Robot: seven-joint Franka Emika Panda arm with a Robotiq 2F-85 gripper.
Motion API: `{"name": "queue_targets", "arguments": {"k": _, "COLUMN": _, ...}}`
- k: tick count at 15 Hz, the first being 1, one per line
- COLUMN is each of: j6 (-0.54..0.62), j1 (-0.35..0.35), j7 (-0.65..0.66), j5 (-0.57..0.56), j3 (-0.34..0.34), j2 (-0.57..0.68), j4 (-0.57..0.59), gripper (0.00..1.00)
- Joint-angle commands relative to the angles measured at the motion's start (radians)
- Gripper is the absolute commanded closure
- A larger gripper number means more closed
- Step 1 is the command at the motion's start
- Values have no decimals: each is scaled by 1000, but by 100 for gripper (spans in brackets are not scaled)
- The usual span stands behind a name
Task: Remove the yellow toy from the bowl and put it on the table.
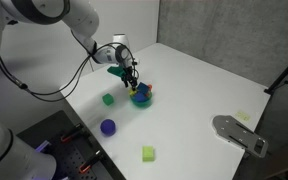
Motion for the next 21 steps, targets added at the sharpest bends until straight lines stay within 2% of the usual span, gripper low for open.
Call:
{"name": "queue_targets", "arguments": {"k": 1, "j6": -24, "j1": 4, "j7": 10, "j5": 10, "j3": -7, "j2": 21, "j4": 45, "gripper": 53}}
{"name": "queue_targets", "arguments": {"k": 6, "j6": -28, "j1": 1, "j7": 10, "j5": 10, "j3": -11, "j2": 6, "j4": 49, "gripper": 92}}
{"name": "queue_targets", "arguments": {"k": 8, "j6": -28, "j1": -2, "j7": 7, "j5": 12, "j3": -10, "j2": 1, "j4": 50, "gripper": 97}}
{"name": "queue_targets", "arguments": {"k": 9, "j6": -28, "j1": -4, "j7": 6, "j5": 13, "j3": -9, "j2": -3, "j4": 49, "gripper": 94}}
{"name": "queue_targets", "arguments": {"k": 14, "j6": -27, "j1": -19, "j7": -20, "j5": 38, "j3": 13, "j2": -42, "j4": 35, "gripper": 94}}
{"name": "queue_targets", "arguments": {"k": 21, "j6": -35, "j1": -64, "j7": -84, "j5": 134, "j3": 75, "j2": -118, "j4": 22, "gripper": 94}}
